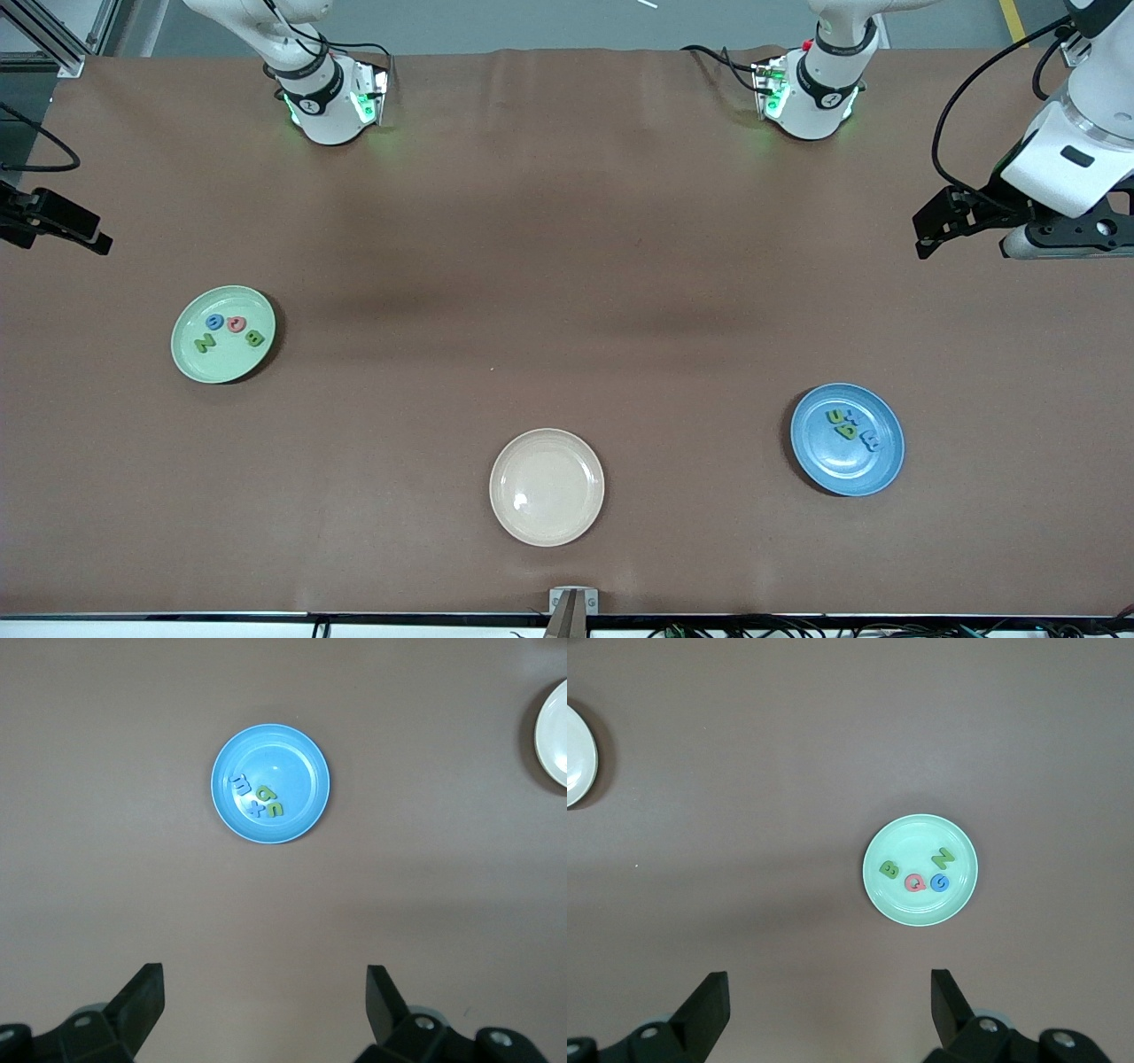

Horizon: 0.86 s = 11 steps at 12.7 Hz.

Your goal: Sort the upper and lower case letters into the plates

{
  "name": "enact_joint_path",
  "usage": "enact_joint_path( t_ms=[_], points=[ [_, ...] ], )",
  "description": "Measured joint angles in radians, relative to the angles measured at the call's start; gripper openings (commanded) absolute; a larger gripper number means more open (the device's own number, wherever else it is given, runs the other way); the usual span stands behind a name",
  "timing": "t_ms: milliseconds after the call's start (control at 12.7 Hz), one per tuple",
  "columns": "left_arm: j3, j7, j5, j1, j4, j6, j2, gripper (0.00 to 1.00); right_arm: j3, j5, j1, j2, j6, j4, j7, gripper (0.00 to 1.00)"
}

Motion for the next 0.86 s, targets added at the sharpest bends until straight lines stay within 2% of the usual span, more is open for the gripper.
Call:
enact_joint_path(
  t_ms=[393, 865],
  points=[
    [0.000, 0.000, 0.000, 0.000, 0.000, 0.000, 0.000, 1.00, 0.010, 0.000, 0.002, 0.000, -0.021, 0.043, 0.002, 1.00],
    [0.000, 0.000, 0.000, 0.000, 0.000, 0.000, 0.000, 1.00, 0.011, 0.000, 0.005, -0.002, -0.038, 0.033, 0.004, 1.00]
  ],
)
